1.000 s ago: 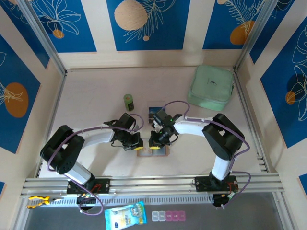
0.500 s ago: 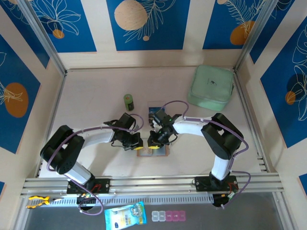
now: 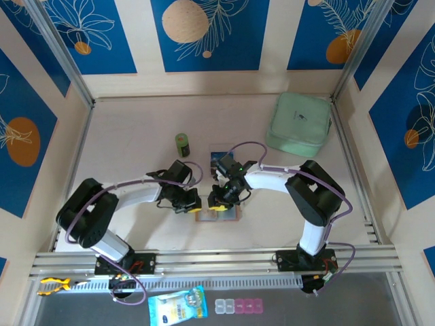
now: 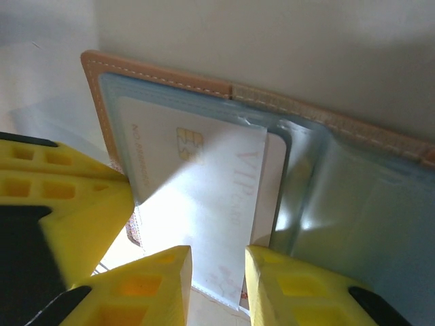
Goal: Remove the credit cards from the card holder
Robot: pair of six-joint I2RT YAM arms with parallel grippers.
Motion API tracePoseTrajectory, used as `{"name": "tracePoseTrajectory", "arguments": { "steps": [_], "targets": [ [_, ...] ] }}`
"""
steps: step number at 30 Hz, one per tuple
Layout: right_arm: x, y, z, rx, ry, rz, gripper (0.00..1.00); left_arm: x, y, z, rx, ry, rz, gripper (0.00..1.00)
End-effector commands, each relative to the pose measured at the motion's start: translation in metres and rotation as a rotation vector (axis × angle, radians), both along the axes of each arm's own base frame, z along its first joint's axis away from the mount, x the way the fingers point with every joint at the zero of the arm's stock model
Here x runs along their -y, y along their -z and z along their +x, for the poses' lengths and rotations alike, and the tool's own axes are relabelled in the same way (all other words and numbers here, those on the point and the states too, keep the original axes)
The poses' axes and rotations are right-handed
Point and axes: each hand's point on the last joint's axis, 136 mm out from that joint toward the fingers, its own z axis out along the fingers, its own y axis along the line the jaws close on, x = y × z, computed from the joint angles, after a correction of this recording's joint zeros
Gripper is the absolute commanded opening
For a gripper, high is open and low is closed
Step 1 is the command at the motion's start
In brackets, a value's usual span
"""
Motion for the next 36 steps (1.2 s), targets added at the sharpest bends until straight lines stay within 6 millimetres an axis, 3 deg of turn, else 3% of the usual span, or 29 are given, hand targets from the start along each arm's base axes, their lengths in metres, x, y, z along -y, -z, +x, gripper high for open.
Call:
{"name": "tracePoseTrajectory", "arguments": {
  "steps": [1, 11, 25, 31, 36],
  "targets": [
    [0.007, 0.003, -0.004, -0.006, -0.01, -0.05, 0.3, -0.002, 0.01, -0.007, -0.028, 0.015, 0.004, 0.12],
    [0.02, -0.005, -0.002, 0.042, -0.013, -0.102, 0.34, -0.005, 0.01, -0.008, -0.032, 0.01, 0.019, 0.11],
    [0.01, -0.022, 0.001, 0.068, -0.007, -0.023, 0.32, 0.012, -0.031, 0.011, 0.054, 0.021, -0.052, 0.1],
    [0.007, -0.019, 0.001, 0.055, 0.001, 0.001, 0.32, 0.02, -0.023, 0.007, 0.028, 0.041, -0.074, 0.09],
    [0.004, -0.016, 0.003, 0.046, 0.006, 0.009, 0.32, 0.01, -0.005, 0.0, -0.003, 0.039, -0.02, 0.07]
  ]
}}
